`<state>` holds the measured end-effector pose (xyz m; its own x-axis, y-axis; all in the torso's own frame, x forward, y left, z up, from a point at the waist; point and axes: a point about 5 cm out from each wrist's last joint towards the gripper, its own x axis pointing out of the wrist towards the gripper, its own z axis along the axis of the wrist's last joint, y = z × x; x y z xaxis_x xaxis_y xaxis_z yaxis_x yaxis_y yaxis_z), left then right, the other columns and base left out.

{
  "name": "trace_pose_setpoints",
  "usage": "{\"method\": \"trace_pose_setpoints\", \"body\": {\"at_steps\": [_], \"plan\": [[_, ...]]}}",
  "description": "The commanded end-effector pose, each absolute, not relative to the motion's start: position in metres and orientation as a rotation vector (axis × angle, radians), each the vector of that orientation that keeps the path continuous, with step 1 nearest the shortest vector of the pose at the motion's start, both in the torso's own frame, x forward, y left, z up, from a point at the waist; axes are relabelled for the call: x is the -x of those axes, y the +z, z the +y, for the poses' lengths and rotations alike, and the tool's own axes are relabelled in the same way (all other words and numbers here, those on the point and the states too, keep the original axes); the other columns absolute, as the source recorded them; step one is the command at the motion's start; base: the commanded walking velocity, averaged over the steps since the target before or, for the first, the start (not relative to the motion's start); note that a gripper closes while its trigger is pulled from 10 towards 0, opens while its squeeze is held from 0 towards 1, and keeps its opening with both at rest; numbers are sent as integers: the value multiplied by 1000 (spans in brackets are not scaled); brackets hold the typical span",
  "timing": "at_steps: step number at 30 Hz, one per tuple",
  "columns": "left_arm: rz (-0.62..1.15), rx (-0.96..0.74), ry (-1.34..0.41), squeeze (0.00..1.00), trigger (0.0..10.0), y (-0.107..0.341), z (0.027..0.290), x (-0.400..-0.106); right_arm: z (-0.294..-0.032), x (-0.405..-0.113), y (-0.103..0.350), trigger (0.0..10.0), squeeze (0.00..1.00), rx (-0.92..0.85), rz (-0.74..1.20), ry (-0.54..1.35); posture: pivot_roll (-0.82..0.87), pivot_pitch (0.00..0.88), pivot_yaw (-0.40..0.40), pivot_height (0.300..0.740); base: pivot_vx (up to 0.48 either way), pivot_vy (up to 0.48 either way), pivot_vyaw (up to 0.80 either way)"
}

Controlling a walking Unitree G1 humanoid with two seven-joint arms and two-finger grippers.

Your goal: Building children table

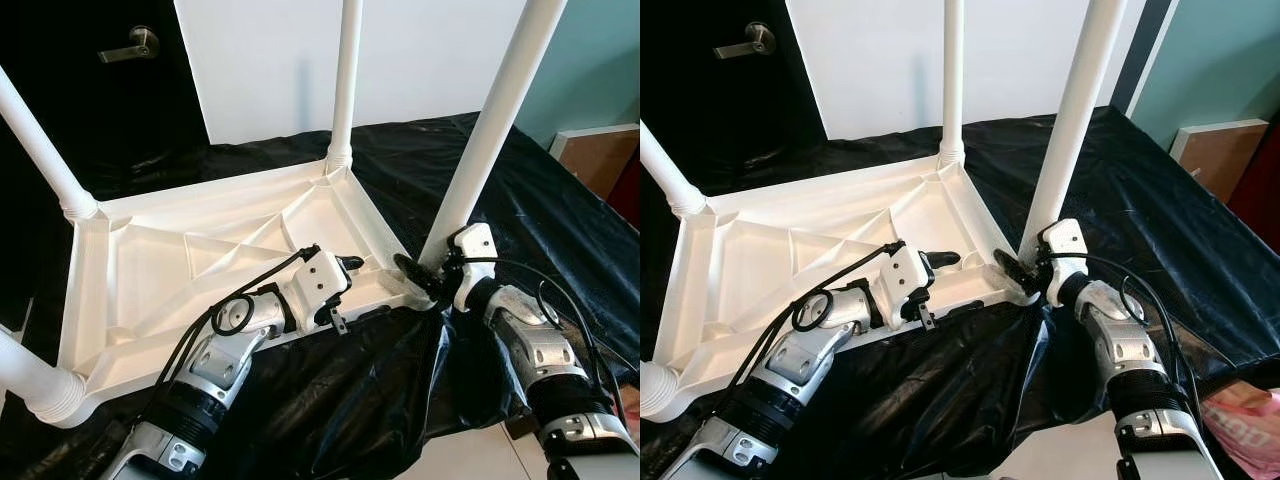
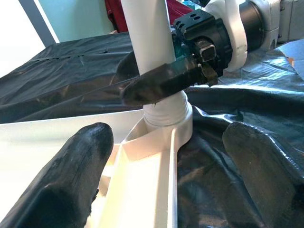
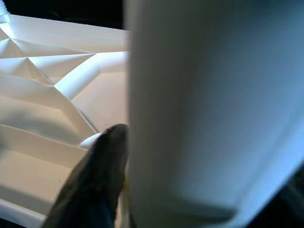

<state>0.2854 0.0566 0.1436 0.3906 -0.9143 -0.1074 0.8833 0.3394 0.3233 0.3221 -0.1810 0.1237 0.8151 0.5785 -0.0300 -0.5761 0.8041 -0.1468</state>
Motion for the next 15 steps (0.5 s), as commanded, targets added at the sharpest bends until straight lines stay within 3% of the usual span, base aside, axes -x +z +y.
{"method": "trace_pose_setpoints", "body": {"at_steps": [1, 7, 8, 9, 10, 15], "plan": [[-101, -375, -1162, 0, 10000, 144, 59, -288, -179, -320, 116, 0, 0, 153, 19, 652, 5, 0, -38, 740, 0, 0, 0], [-99, -374, -1160, 0, 10000, 144, 60, -287, -186, -316, 109, 0, 0, 153, 43, 648, -2, 0, -33, 740, 0, 0, 0], [-96, -374, -1163, 0, 10000, 143, 61, -287, -188, -315, 107, 4824, 0, 149, 50, 637, -5, 0, -29, 740, 0, 0, 0], [-96, -374, -1163, 0, 10000, 143, 61, -287, -188, -315, 107, 4824, 0, 149, 50, 637, -5, 0, -29, 740, 0, 0, 0], [-93, -382, -1169, 0, 10000, 142, 61, -287, -189, -314, 107, 10000, 0, 140, 47, 625, -5, 0, -25, 740, 0, 0, 0], [-102, -388, -1172, 0, 10000, 146, 60, -289, -187, -312, 104, 10000, 0, 128, 44, 519, 8, 13, -34, 740, 0, 0, 0]]}}
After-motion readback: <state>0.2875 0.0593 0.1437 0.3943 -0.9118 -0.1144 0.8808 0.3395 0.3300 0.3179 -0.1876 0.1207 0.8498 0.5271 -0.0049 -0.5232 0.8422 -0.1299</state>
